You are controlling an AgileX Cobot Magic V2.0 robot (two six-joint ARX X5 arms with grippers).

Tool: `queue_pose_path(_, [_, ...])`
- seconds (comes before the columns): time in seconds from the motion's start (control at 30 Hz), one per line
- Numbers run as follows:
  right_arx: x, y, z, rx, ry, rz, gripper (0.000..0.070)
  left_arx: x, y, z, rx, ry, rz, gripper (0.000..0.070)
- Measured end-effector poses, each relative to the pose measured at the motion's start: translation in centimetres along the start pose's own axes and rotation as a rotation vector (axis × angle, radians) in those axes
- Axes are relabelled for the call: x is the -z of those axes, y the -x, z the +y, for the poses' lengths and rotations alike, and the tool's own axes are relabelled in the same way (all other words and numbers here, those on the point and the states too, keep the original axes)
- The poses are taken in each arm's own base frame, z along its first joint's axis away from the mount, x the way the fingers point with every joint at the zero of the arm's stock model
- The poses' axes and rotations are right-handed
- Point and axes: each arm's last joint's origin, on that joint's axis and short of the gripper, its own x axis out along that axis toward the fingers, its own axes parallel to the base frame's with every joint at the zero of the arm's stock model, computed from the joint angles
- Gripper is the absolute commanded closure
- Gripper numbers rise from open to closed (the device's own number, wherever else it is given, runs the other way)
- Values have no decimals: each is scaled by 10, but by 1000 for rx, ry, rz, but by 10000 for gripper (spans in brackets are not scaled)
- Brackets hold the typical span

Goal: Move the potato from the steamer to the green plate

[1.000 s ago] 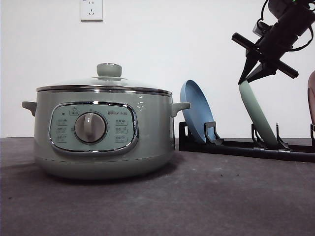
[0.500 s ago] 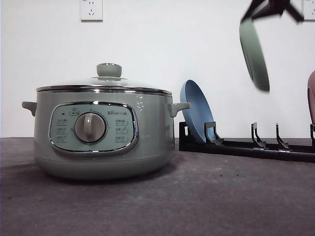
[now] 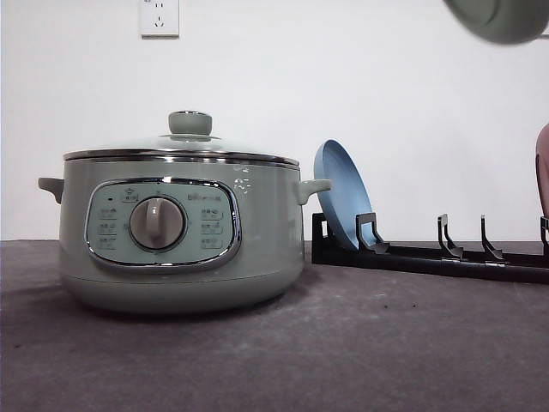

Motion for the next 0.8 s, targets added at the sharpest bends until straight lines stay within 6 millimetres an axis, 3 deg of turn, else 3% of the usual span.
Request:
queue_pose_path(0.2, [24,32,41,-36,184,45,697,0,0,0,0,0,0,0])
queue_pose_path(0.43, [44,43,54,35,268,159,697,0,0,0,0,0,0,0])
queue_pose_path(0.63, [62,15,58,22,297,257,697,0,0,0,0,0,0,0])
queue_pose_path(0.8, [95,-25,57,86,328,405,697,0,0,0,0,0,0,0])
